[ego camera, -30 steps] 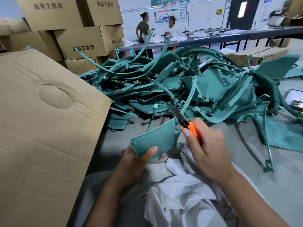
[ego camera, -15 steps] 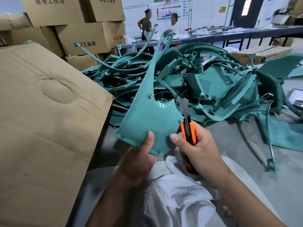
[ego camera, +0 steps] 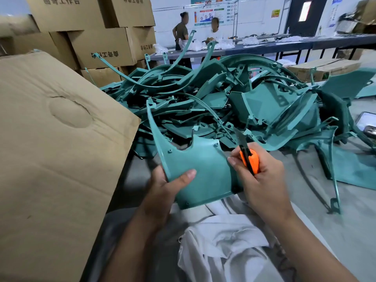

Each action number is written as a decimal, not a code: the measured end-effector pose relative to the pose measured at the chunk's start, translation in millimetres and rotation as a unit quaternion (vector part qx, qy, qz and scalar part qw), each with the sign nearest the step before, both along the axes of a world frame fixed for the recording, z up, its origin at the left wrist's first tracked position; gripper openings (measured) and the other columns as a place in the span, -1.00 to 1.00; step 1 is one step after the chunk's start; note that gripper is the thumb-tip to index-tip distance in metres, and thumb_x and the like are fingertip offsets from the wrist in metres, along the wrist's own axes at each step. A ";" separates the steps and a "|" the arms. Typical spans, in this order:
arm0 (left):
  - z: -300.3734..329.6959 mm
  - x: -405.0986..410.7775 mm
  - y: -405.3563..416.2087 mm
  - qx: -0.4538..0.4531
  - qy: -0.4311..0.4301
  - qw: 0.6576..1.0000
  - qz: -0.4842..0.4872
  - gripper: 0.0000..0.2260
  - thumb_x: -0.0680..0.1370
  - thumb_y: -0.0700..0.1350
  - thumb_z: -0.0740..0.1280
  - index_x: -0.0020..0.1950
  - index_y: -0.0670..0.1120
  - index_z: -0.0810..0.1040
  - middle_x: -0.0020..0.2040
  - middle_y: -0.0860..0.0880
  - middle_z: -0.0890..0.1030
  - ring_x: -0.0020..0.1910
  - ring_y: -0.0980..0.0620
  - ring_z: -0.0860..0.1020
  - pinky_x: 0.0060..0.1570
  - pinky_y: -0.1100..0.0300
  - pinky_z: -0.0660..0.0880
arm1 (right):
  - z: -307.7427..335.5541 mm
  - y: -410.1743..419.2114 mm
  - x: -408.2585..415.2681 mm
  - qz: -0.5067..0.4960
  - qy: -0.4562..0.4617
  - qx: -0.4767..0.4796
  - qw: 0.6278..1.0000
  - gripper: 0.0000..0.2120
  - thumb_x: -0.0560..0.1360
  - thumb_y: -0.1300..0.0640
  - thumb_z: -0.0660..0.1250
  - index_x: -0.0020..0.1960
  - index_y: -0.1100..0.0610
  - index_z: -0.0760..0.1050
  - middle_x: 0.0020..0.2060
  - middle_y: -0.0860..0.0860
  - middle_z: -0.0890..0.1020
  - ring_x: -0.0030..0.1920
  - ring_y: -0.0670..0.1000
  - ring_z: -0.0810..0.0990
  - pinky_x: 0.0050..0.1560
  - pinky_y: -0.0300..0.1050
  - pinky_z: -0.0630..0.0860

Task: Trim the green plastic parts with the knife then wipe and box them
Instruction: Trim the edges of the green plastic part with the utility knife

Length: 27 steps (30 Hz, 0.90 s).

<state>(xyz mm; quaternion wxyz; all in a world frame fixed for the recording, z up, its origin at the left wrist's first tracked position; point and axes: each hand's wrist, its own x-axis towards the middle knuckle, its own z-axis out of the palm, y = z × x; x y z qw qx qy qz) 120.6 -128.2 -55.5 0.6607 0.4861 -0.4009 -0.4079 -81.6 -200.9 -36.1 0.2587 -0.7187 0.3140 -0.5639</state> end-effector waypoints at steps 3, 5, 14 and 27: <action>-6.8 -1.1 -2.9 0.040 -0.094 0.993 0.061 -0.49 0.28 0.14 0.62 0.13 -0.09 0.70 0.06 -0.07 0.75 0.07 -0.12 0.72 0.15 -0.21 0.62 | -1.4 -2.6 -1.0 -0.015 0.005 -0.024 1.000 -0.90 0.59 0.13 0.46 -0.07 0.03 0.58 -0.27 -0.09 0.60 -0.25 0.01 0.56 -0.21 -0.12 0.48; -7.9 -4.0 -6.9 0.015 -0.125 0.987 0.103 -0.59 0.30 0.18 0.60 0.06 0.04 0.73 -0.01 0.00 0.76 -0.02 -0.05 0.74 0.03 -0.12 0.67 | -2.9 -4.7 -3.4 -0.036 0.008 -0.037 0.999 -0.85 0.62 0.08 0.44 -0.12 0.01 0.53 -0.26 -0.13 0.54 -0.24 -0.02 0.53 -0.20 -0.26 0.41; 23.6 -29.1 -36.3 -0.082 0.122 0.980 0.136 -0.84 0.54 -0.19 0.46 0.12 -0.11 0.66 0.12 -0.08 0.73 0.13 -0.09 0.70 0.18 -0.08 0.62 | -18.6 -6.4 -2.7 0.069 0.123 -0.063 0.988 -0.63 0.62 -0.17 0.24 -0.24 0.04 0.44 -0.45 -0.14 0.47 -0.44 -0.10 0.46 -0.36 -0.35 0.28; 59.7 -42.8 -43.4 -0.081 0.246 0.954 0.150 -0.77 0.67 -0.19 0.29 0.32 -0.18 0.53 0.17 -0.09 0.71 0.16 -0.07 0.69 0.21 -0.08 0.61 | -23.0 -11.5 -1.7 0.065 0.163 -0.064 0.982 -0.56 0.61 -0.24 0.27 -0.33 -0.03 0.32 -0.54 -0.11 0.39 -0.48 -0.02 0.43 -0.45 0.00 0.38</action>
